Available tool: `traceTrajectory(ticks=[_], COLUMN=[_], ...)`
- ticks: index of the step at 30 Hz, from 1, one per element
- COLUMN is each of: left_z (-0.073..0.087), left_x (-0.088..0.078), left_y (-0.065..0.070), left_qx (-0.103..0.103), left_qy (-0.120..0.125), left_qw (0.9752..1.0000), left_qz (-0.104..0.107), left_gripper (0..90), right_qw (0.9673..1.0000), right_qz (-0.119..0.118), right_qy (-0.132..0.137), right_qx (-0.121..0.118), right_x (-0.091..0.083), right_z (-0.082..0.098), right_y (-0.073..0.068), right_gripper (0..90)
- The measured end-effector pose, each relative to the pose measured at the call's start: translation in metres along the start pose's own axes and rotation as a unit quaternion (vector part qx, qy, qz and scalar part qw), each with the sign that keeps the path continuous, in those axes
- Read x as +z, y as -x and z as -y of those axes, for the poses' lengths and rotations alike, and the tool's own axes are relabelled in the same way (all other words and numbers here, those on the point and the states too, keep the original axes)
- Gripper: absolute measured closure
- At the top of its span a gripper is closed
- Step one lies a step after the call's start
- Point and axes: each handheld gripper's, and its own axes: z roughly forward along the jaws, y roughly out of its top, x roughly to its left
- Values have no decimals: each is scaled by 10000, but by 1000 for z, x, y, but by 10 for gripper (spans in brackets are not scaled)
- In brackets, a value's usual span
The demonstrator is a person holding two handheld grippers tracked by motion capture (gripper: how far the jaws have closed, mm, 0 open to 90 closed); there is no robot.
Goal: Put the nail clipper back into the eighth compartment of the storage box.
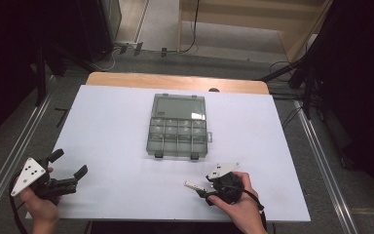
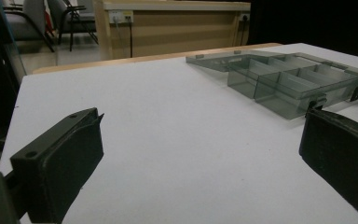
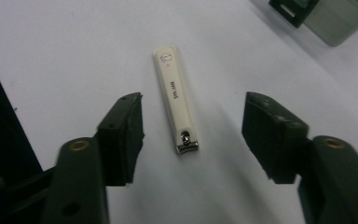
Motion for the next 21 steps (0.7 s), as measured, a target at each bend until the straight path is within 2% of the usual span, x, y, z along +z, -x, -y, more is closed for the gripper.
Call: traceTrajectory(ticks=[1, 9, 13, 21], left_z=[0, 0, 0, 0], left_x=[0, 0, 0, 0], left_y=[0, 0, 0, 0], left_qx=[3, 9, 14, 18], left_qy=[-5, -3, -2, -2], left_qw=[10000, 10000, 10000, 10000], left_qz=[0, -5, -3, -2], left_gripper=[0, 0, 0, 0], right_qw=[10000, 9997, 9994, 9986], right_qz=[-20, -31, -89, 87], right_qy=[-28, -105, -205, -357], right_qx=[-32, -197, -264, -385], right_x=[1, 1, 4, 11], right_z=[-1, -4, -5, -5], right_y=[0, -5, -7, -8], right_gripper=[505, 645, 683, 739])
